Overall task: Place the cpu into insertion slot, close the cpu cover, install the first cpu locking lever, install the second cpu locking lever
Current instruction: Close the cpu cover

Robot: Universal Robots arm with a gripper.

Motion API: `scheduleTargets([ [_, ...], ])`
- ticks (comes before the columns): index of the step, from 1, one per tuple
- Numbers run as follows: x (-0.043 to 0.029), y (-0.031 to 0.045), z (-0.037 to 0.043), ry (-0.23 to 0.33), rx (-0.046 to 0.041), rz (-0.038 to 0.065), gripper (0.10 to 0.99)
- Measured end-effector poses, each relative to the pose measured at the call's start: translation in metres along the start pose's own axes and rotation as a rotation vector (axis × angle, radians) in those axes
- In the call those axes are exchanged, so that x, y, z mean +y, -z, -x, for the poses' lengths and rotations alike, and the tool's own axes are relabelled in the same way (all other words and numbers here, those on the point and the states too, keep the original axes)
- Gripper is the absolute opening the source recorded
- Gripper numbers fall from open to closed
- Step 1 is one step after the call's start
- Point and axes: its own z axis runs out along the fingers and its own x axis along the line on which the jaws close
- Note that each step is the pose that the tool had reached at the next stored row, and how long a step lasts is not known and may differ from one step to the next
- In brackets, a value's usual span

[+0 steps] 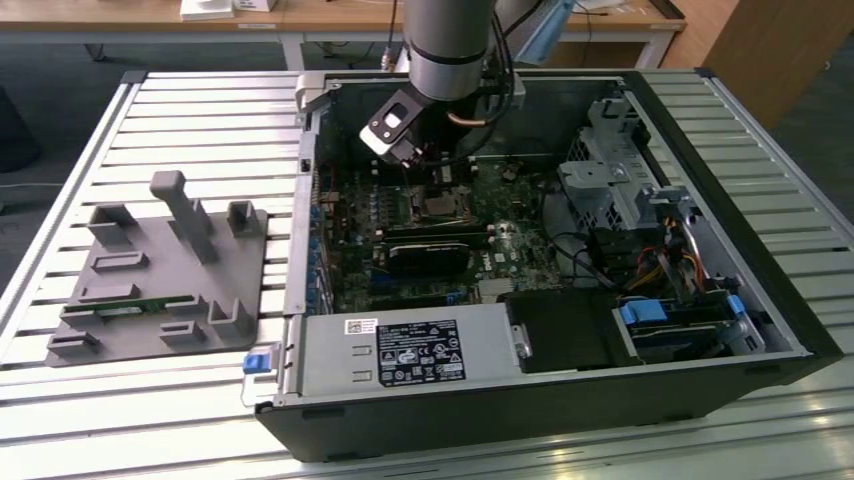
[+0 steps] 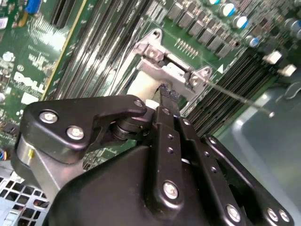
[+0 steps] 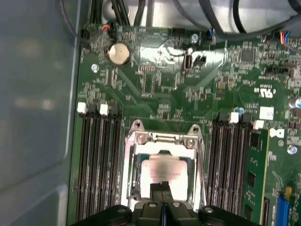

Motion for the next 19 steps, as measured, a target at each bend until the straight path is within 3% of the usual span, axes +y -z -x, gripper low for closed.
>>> scheduleTargets([
  [10, -0.0127, -0.0072, -0.0003, 0.002, -0.0001, 0.0, 0.11],
  [19, -0.0131, -0.015, 0.0002, 0.002, -0.0008, -0.001, 0.11],
])
